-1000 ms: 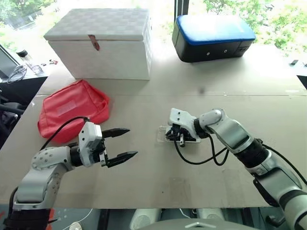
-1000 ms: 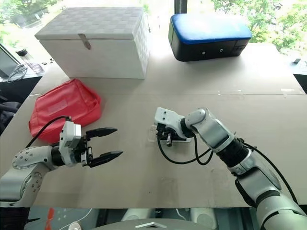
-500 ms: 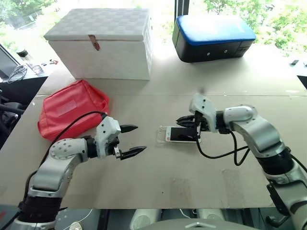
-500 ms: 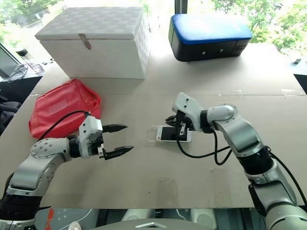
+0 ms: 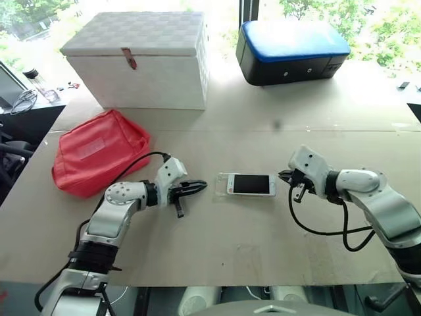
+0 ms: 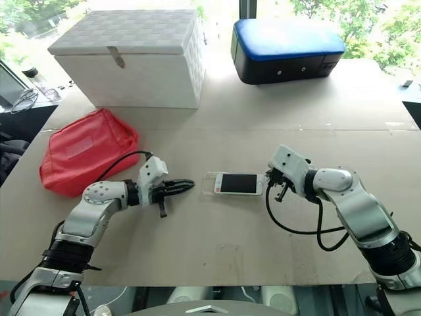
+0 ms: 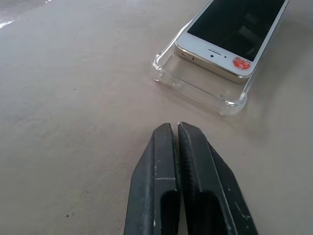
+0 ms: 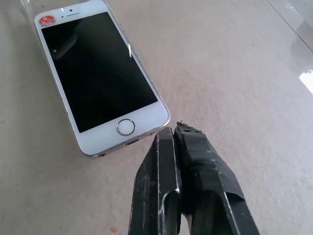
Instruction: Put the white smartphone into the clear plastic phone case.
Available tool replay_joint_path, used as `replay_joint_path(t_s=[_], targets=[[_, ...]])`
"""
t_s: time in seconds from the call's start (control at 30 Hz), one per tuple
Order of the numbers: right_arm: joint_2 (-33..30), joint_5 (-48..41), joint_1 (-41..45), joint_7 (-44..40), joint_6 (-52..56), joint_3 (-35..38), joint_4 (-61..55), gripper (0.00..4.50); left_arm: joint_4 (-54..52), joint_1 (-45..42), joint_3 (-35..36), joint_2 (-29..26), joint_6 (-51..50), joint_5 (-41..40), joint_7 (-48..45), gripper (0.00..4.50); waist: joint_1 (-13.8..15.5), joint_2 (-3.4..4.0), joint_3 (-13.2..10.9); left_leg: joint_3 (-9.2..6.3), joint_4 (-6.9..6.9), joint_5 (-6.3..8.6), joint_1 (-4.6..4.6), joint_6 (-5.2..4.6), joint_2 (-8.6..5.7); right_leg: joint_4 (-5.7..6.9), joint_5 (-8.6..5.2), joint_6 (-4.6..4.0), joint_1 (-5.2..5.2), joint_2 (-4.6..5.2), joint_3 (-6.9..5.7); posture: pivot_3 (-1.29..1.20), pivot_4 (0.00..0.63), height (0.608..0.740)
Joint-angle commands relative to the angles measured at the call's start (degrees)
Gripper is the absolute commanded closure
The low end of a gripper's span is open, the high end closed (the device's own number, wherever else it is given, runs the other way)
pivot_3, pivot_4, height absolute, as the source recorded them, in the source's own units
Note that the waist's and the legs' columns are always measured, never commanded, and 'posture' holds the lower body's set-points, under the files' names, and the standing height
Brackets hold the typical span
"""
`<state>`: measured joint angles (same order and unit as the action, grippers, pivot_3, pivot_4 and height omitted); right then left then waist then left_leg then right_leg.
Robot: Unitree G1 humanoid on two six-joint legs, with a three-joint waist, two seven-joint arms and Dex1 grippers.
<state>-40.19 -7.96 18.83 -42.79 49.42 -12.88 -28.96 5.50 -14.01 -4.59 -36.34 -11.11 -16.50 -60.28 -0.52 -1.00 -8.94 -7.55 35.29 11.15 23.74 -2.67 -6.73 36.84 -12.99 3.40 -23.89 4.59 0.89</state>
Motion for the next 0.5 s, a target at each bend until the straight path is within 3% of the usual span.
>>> replay_joint_path(t_s=[0.03, 0.5], targets=[[-1.0, 0.6, -1.0, 1.6, 0.4, 0.8, -3.2, 4.50, -0.4, 0.8, 0.4, 0.5, 1.1, 0.5, 0.5, 4.47, 0.1, 0.00, 0.0, 0.00, 0.02, 0.00, 0.00, 0.00, 0.00, 0.00, 0.00, 0.00, 0.03, 0.00, 0.00, 0.00, 0.150, 0.740], [-2.0, 1.7, -1.1, 1.2, -1.1, -4.1, -2.7, 4.50, -13.5, 4.5, -1.5, 3.5, -7.4, 0.3, 7.7, 4.47, 0.3, -0.01, 0.0, -0.01, 0.09, 0.00, -0.01, -0.02, 0.00, -0.01, -0.01, 0.01, 0.09, 0.01, -0.03, 0.00, 0.150, 0.740]])
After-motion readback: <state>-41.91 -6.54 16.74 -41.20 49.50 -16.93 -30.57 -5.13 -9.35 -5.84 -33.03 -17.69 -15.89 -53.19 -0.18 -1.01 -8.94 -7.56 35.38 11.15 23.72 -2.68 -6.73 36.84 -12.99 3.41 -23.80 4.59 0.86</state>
